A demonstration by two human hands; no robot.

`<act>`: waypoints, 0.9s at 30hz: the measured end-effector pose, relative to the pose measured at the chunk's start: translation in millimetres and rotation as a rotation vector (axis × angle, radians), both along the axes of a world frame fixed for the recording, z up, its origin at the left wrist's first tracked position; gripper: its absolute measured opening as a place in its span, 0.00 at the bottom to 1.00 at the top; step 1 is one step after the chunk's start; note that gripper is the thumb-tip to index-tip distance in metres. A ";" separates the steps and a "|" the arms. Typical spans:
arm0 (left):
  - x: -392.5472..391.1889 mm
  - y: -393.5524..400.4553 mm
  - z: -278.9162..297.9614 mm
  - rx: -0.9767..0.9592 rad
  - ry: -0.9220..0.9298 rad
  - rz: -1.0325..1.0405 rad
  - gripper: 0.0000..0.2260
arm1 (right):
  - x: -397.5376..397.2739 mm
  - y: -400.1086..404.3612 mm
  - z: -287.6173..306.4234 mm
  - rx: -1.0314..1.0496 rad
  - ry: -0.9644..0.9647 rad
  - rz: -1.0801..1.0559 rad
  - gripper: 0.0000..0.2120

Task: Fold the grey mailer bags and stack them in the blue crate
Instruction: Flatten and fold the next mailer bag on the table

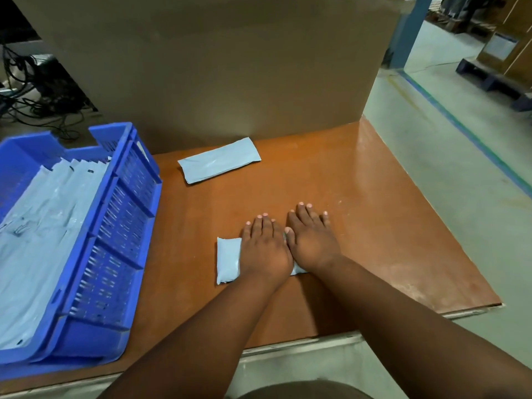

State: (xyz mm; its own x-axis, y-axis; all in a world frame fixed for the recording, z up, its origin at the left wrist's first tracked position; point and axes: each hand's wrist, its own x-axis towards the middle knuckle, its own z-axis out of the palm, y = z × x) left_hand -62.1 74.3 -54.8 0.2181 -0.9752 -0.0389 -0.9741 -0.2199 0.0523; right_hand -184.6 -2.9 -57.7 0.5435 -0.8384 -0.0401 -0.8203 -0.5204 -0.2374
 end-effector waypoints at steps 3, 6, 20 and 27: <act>-0.2 -2.8 -9.2 0.024 -0.021 0.010 0.32 | -0.1 -0.5 -12.6 -0.013 0.041 -0.005 0.30; 0.5 -5.1 -9.8 0.059 -0.005 0.005 0.34 | 0.7 -3.6 -14.1 -0.027 0.078 0.004 0.30; 5.8 -3.1 -2.4 0.066 -0.001 -0.054 0.37 | -1.4 -6.5 -6.2 0.012 0.147 0.033 0.32; 30.6 18.5 19.5 -0.037 0.029 -0.049 0.37 | 2.6 7.3 20.8 -0.087 0.081 0.059 0.34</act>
State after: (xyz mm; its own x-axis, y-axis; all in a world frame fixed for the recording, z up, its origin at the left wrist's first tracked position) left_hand -31.5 92.8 -35.3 0.1689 -0.9856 -0.0083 -0.9817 -0.1690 0.0880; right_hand -182.0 4.4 -36.8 0.5897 -0.8075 -0.0147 -0.8024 -0.5838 -0.1236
